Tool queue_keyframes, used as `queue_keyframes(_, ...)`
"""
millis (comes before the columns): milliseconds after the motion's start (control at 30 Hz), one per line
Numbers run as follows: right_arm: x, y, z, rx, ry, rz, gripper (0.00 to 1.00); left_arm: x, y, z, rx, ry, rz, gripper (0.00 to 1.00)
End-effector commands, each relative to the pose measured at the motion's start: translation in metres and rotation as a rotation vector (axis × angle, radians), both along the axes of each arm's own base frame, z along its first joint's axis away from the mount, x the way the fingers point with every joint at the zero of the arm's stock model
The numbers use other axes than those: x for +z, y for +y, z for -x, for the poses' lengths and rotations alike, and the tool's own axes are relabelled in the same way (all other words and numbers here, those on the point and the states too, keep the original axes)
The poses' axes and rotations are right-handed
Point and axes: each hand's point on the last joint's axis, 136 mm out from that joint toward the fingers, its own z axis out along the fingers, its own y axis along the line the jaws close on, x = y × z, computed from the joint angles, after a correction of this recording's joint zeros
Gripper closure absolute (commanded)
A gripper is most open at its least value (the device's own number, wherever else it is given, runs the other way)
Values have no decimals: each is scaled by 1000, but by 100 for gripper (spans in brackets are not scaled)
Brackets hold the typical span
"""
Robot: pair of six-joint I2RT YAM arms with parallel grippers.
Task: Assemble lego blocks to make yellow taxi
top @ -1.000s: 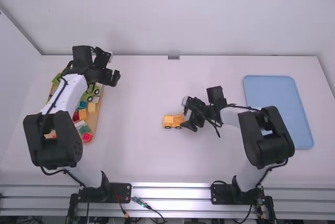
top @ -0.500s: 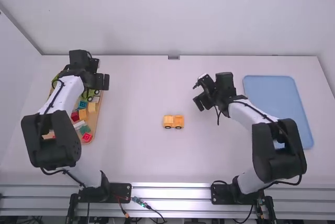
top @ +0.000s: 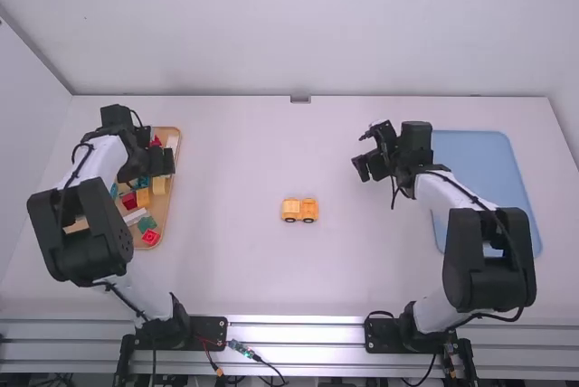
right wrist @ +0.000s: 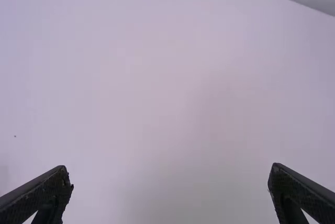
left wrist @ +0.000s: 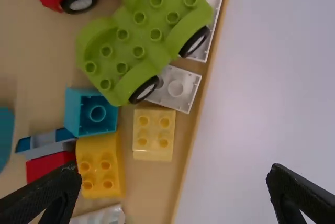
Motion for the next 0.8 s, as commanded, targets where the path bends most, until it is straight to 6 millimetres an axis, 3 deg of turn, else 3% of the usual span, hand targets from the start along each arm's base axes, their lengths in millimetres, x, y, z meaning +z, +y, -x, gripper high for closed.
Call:
queue_keyframes(0, 15, 7, -1, 27, -19, -56, 1, -16, -5, 4, -26, 43, 16, 1)
queue_keyframes(167, 13, 6, 0, 25, -10, -56, 1, -28, 0, 8, -14, 83, -3, 2)
queue_keyframes(367, 13, 10, 1, 43, -15, -48, 1, -34, -2, 5, -29, 82, 8, 23)
queue_keyframes(767, 9, 17, 7, 100, -17, -11, 1, -38, 6, 7, -17, 102, -32, 33)
